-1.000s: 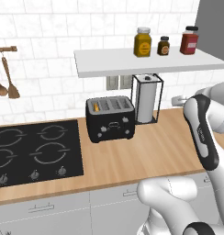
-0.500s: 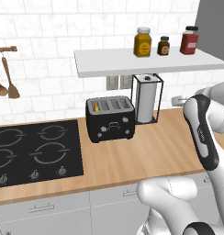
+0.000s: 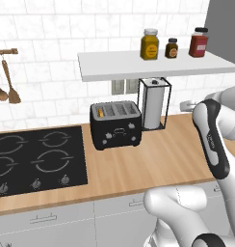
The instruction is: Start the toaster. Once the lever pops up, take the bread to the plate on the dining counter.
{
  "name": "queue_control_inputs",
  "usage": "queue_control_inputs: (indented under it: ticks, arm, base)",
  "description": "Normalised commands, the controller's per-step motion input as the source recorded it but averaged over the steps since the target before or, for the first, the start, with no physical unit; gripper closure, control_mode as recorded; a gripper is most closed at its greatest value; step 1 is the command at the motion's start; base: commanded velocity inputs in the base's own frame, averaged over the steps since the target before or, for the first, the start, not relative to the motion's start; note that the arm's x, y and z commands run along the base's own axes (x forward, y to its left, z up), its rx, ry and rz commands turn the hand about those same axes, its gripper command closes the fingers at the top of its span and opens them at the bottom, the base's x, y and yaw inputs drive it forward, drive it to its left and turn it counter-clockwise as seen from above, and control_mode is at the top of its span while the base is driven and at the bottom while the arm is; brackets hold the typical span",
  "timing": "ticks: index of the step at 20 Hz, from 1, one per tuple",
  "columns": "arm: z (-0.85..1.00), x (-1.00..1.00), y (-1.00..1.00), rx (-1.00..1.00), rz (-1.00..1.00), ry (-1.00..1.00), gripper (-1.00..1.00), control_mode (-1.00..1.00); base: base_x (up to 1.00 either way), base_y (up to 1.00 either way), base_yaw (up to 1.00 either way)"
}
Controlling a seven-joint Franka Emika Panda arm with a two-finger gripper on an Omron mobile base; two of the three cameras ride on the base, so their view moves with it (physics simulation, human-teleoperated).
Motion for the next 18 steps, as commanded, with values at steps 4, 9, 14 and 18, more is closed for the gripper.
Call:
queue_control_inputs:
  ticks: [4,9,14,18]
  arm:
    - [0.0,0.0,0.0,0.0,0.0,0.0,-1.0,-1.0]
    - [0.0,0.0,0.0,0.0,0.0,0.0,-1.0,-1.0]
    - [0.0,0.0,0.0,0.0,0.0,0.0,-1.0,-1.0]
    - [0.0,0.0,0.0,0.0,0.0,0.0,-1.0,-1.0]
  base:
    - [0.0,0.0,0.0]
    - [0.0,0.0,0.0]
    - [0.0,0.0,0.0]
    - [0.0,0.0,0.0]
